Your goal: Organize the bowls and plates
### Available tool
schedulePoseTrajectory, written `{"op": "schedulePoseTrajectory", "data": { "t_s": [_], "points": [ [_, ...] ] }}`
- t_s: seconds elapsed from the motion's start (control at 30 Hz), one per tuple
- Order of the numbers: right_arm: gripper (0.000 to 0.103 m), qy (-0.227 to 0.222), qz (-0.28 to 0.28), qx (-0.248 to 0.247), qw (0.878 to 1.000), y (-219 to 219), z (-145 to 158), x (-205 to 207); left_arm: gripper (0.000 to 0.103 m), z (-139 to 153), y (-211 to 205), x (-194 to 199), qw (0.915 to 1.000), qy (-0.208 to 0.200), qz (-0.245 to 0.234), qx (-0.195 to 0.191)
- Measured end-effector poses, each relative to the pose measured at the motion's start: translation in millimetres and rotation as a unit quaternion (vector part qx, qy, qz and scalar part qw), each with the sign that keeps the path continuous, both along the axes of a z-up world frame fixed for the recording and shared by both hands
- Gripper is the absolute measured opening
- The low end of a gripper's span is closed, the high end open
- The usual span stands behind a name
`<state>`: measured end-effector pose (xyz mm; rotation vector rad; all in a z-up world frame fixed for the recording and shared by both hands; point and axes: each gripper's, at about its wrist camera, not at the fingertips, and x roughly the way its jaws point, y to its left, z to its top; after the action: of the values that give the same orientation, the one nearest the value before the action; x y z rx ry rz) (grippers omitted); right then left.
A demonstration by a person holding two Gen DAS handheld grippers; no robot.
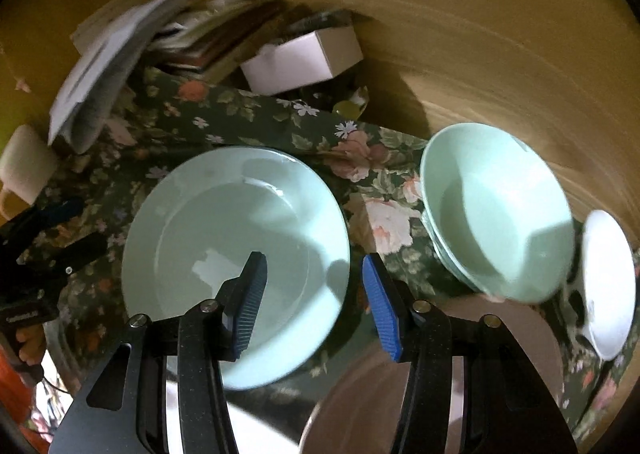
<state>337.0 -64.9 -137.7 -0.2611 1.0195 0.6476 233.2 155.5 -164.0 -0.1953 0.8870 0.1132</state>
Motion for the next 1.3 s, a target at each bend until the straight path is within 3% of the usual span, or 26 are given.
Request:
{"op": "schedulePoseTrajectory", "data": {
  "t_s": [0.17,0.33,0.5,0.57,0.67,0.83,1.1,1.3],
  "points": [
    [0.046,0.022,0.006,-0.018,1.0,9.4,-8.6,18.7,0.083,-6.9,-0.3,5.9,0.9999,0.005,-0.01,-0.003],
    [0.036,0.044,0.007,-0.04,0.998,14.0,-15.2,32.6,0.083,-7.4,-0.2,6.7,0.9999,-0.01,-0.013,0.001],
    [0.033,0.048,0.015,-0.05,0.997,23.1,-18.8,33.9,0.069,-9.4,2.0,6.3,0.9997,-0.016,-0.019,-0.006],
    [0.033,0.048,0.019,-0.048,0.998,26.7,-17.7,29.5,0.068,-10.8,6.6,3.3,0.9997,-0.012,-0.018,-0.013],
    [0.033,0.06,0.029,-0.039,0.997,37.6,-17.2,17.0,0.056,-14.6,12.5,-0.1,0.9996,-0.003,-0.017,-0.021],
    [0.033,0.057,0.047,-0.03,0.997,53.1,-14.1,-8.9,0.047,-19.7,21.1,-13.9,0.9995,0.011,-0.014,-0.024],
    [0.034,0.052,0.057,-0.003,0.997,67.8,-17.7,-47.8,0.043,-30.2,30.2,-30.6,0.9992,0.034,-0.009,-0.019],
    [0.034,0.066,0.047,0.019,0.997,45.4,-25.8,-66.0,0.043,-32.5,26.4,-31.8,0.9991,0.033,-0.025,-0.012]
  ]
}}
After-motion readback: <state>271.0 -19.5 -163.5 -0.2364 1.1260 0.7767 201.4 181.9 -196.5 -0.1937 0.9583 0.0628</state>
